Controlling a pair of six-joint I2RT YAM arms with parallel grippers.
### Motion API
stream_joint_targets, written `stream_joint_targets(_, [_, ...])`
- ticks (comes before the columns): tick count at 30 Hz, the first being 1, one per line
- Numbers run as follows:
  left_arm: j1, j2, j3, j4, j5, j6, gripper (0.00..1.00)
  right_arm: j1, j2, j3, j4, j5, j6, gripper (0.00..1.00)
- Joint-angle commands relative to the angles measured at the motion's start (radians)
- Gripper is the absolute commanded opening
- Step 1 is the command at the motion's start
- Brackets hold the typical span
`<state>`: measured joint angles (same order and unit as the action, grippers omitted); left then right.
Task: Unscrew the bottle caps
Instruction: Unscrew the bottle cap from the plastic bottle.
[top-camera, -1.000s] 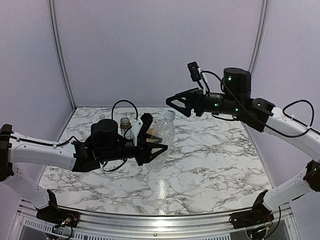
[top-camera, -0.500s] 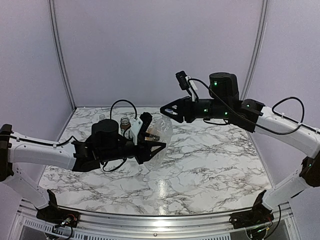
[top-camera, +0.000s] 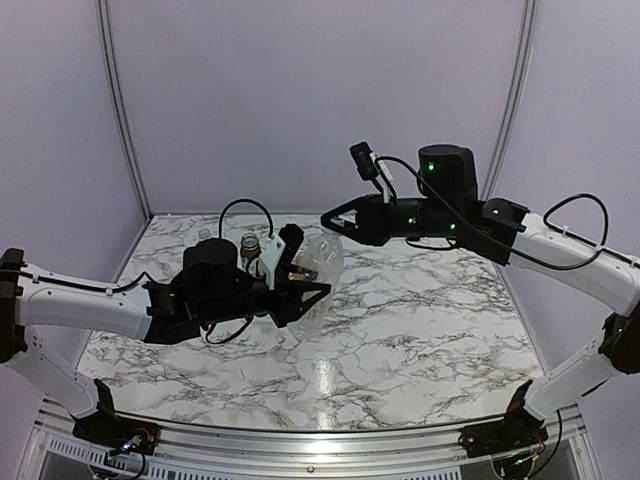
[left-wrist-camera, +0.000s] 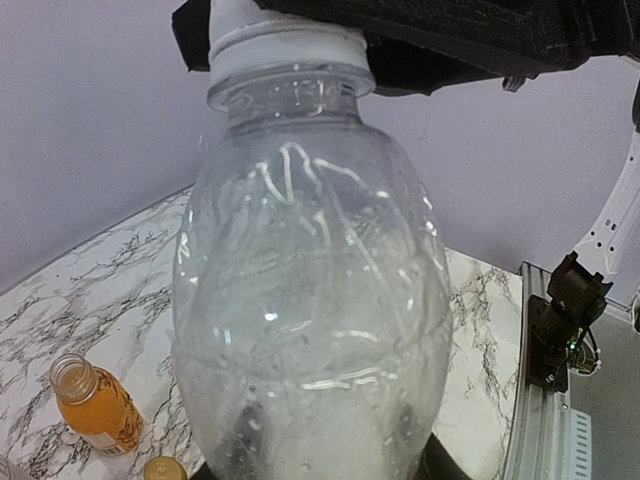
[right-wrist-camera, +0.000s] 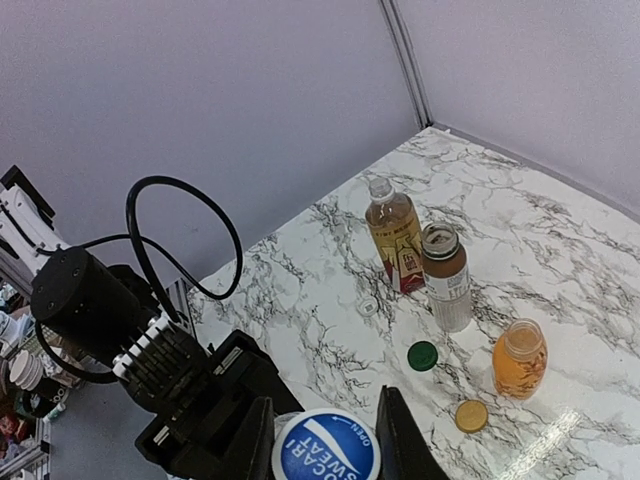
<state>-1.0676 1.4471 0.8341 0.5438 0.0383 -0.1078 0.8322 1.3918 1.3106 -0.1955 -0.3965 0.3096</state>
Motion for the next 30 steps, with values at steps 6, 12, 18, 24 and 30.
stream_joint_targets(6, [-0.003, -0.041, -0.007, -0.006, -0.003, -0.023, 0.28, 0.008, -0.004, 0.014, 0.043, -0.062, -0.068, 0.0])
stream_joint_targets(12, [-0.002, -0.076, -0.02, -0.005, 0.087, -0.016, 0.31, 0.005, -0.021, -0.001, 0.068, -0.223, -0.222, 0.0])
stream_joint_targets(18, [0.0, -0.087, -0.017, 0.002, 0.273, -0.018, 0.26, 0.002, -0.021, -0.001, 0.06, -0.499, -0.41, 0.0])
stream_joint_targets(24, [0.003, -0.077, -0.019, 0.06, 0.515, -0.043, 0.21, -0.016, 0.015, 0.044, -0.039, -0.731, -0.542, 0.0])
stream_joint_targets(30, [0.006, -0.093, -0.03, 0.076, 0.547, -0.048, 0.2, -0.054, 0.032, 0.068, -0.128, -0.797, -0.631, 0.0])
